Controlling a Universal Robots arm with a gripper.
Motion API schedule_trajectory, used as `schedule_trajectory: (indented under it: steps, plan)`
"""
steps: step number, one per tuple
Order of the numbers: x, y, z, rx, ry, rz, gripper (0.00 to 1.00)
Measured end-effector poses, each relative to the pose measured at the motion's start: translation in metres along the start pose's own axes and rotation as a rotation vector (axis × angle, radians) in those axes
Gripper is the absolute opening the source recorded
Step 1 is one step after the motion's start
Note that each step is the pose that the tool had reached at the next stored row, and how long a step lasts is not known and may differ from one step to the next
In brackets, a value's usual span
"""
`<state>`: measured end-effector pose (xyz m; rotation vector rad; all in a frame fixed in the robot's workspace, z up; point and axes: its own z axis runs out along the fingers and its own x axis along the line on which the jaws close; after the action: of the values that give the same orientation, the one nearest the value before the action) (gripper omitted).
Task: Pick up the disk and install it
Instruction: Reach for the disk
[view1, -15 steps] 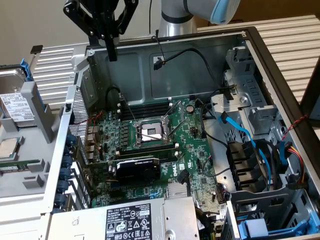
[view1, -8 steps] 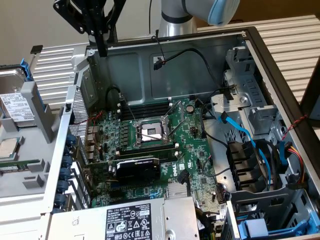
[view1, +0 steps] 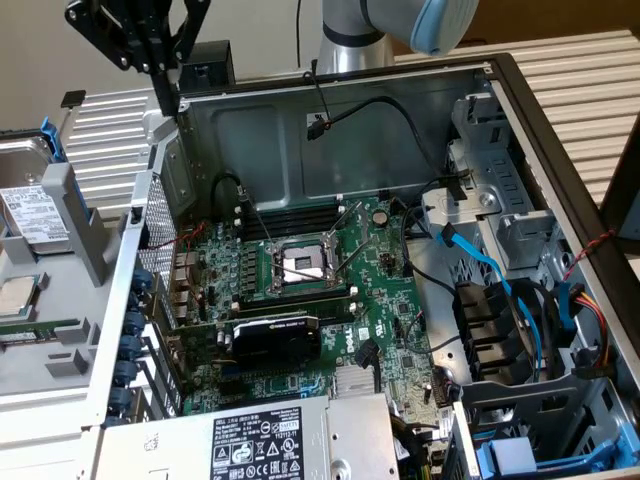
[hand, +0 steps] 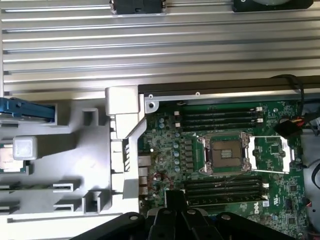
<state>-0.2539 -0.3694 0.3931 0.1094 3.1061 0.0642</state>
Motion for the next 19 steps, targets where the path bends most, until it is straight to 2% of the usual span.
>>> schedule_trajectory:
  steps: [6,9,15,19]
  plan:
    - [0.020,0.0000,-0.0017,0.0018,0.0264,0.001,0.11]
    - [0.028,0.0053,-0.0030,0.0020,0.0291,0.001,0.11]
    - [0.046,0.0183,-0.0035,0.0033,0.0301,0.001,0.11]
    - [0.064,0.0193,-0.0039,0.0037,0.0299,0.001,0.11]
